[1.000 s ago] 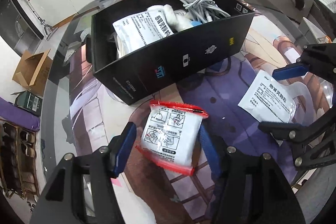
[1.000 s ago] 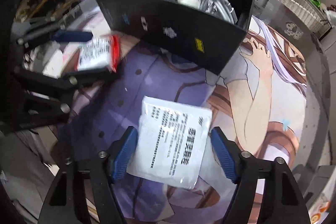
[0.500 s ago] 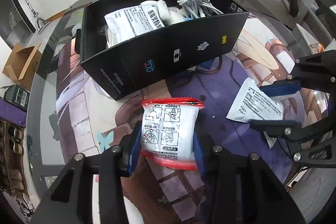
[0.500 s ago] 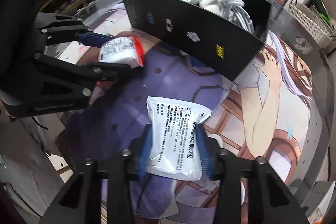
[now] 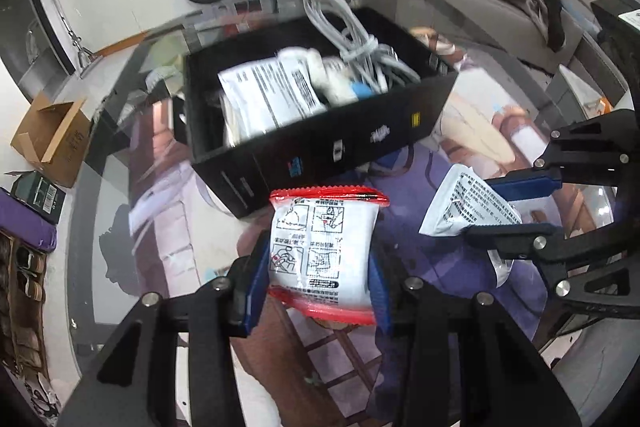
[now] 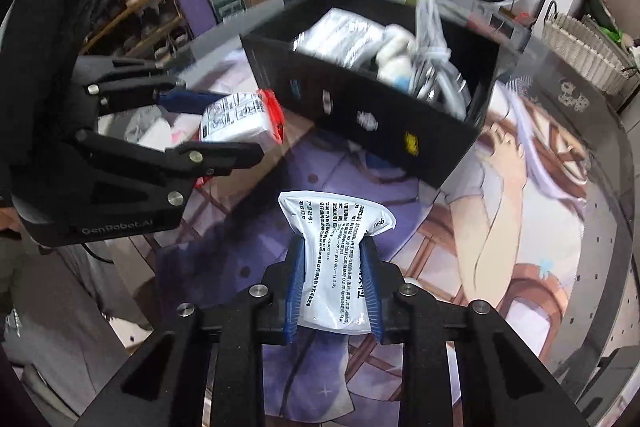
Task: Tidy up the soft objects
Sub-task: 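Grasp the red-edged sachet with the left gripper while the right grasps the white packet, then lift the sachet with the left gripper while the right lifts the packet over the box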
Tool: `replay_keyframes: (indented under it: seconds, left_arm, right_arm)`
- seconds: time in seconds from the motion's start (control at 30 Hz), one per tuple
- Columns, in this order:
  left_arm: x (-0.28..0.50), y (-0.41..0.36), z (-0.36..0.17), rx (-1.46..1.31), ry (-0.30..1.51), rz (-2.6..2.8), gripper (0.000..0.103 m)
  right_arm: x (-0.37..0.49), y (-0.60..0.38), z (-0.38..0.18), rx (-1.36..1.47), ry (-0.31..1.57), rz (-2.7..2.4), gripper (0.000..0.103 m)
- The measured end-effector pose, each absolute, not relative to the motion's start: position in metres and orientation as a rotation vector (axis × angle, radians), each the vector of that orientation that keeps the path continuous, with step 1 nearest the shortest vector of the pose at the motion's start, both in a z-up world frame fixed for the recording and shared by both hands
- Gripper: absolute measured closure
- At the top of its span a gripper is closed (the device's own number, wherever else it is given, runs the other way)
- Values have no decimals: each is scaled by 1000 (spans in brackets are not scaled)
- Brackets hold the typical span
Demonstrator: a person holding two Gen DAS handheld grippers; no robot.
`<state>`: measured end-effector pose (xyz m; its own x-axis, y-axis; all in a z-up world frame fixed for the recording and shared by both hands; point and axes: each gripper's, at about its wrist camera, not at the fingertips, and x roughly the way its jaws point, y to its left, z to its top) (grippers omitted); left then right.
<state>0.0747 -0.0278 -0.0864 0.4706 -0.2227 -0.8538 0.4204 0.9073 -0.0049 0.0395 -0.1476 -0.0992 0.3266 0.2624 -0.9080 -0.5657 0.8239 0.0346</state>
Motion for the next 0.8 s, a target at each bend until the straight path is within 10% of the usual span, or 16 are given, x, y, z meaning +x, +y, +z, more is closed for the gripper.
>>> replay_keyframes:
  seconds: [0.8]
  left_arm:
    - [7,12,13,149,279,-309,61]
  right_arm:
    - [-32,-169,32,-170,295,573,77]
